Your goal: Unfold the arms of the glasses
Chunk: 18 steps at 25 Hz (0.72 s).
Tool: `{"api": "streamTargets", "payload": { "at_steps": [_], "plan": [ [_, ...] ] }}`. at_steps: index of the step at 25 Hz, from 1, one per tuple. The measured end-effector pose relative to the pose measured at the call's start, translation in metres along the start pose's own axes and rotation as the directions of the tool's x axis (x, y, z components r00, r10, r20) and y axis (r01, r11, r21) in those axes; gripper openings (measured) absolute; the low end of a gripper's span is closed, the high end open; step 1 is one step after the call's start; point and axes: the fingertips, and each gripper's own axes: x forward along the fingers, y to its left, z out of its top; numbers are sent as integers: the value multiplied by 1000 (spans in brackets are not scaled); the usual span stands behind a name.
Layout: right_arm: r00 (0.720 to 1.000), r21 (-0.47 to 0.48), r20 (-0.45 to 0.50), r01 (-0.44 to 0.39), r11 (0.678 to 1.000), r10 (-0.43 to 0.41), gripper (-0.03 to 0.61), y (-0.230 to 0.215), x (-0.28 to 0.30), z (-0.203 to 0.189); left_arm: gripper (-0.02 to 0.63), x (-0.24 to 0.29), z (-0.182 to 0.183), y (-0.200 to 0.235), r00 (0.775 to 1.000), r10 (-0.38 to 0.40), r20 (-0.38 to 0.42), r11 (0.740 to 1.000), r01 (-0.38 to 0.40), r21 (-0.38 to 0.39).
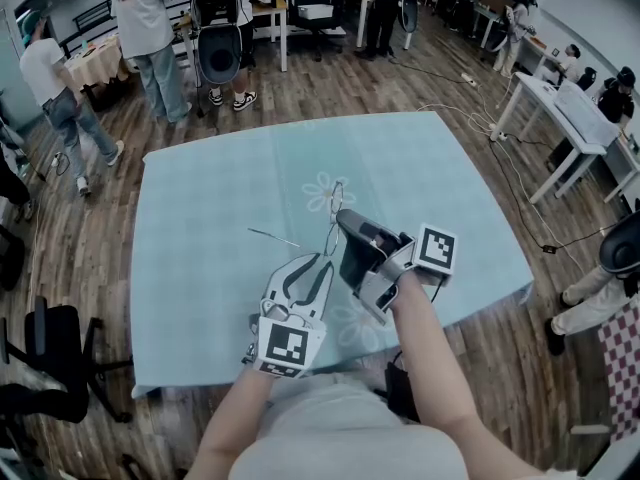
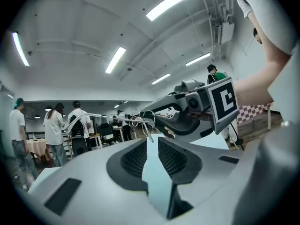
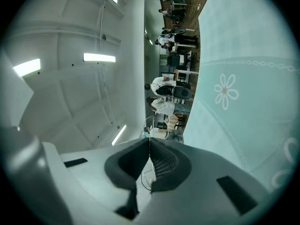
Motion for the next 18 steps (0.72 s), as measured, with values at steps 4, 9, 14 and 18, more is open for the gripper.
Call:
{"api": "streamTargets", "payload": {
  "at_steps": [4, 9, 14, 18],
  "plan": [
    [1000, 2, 2, -3, 1000, 3, 12, 2, 0, 0, 18, -2, 1, 5, 1000, 19, 7, 999, -19, -39],
    [1000, 5, 4, -4, 1000, 4, 12, 1, -1, 0, 14, -3, 1, 6, 1000, 16, 5, 999, -16, -46],
    [1000, 8, 0, -3, 1000, 3, 12, 1, -1, 1, 15, -3, -1, 7, 999, 36, -2, 999, -36, -22],
    [1000, 8, -9, 4, 1000, -4, 12, -2, -1, 0, 15, -5, -4, 11, 999, 38, 0, 999, -38, -26]
  ]
}}
